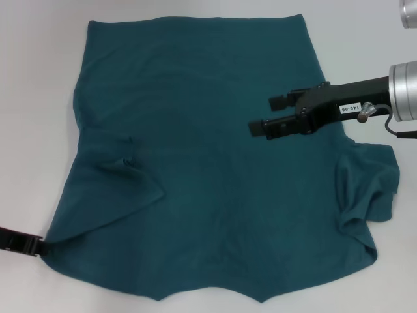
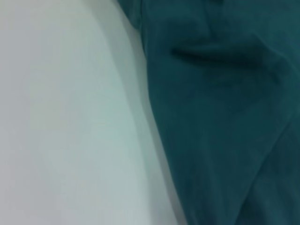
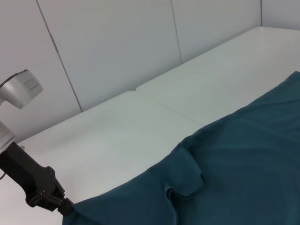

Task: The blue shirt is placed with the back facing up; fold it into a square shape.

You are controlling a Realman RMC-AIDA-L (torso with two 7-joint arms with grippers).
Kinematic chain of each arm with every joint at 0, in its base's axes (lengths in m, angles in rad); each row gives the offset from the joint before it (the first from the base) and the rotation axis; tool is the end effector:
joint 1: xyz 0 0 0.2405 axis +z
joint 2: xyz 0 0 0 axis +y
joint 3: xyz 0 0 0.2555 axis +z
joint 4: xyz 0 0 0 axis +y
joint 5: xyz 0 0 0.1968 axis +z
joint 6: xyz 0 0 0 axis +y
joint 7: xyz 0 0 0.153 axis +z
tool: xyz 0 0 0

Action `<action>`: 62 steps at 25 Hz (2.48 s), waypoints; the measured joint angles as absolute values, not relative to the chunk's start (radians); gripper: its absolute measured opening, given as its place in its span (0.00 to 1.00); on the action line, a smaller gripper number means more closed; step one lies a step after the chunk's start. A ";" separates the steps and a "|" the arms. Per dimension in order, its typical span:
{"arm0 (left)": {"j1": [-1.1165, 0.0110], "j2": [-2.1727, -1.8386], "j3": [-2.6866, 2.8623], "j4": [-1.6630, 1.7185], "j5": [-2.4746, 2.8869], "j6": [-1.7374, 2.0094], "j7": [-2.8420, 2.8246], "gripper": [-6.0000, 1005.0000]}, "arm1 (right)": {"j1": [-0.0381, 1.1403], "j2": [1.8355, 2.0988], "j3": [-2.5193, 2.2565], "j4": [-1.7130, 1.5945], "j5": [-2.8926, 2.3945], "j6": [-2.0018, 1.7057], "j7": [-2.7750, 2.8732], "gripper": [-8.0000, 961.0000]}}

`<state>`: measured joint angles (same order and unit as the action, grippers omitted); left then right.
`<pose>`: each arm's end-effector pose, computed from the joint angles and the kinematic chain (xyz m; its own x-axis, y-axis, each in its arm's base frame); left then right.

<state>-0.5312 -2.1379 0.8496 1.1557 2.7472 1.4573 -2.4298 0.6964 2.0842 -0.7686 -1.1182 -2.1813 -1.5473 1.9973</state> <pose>-0.2917 0.3375 0.0285 0.4494 0.8882 0.0957 0.7973 -0.3504 -0.4915 0.1665 0.3853 0.0462 0.8250 -0.4266 -0.3706 -0.5282 -0.8152 -0.2375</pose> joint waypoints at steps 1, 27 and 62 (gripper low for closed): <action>-0.527 -2.136 0.850 1.156 2.748 1.458 -2.430 0.07 | 0.696 2.084 -0.770 -1.118 -2.181 -1.547 1.997 0.95; -0.510 -2.138 0.787 1.222 2.688 1.508 -2.433 0.17 | 0.700 2.085 -0.778 -1.118 -2.181 -1.537 1.997 0.95; -0.542 -2.145 0.798 1.118 2.729 1.419 -2.444 0.77 | 0.692 2.086 -0.813 -1.114 -2.179 -1.514 2.003 0.95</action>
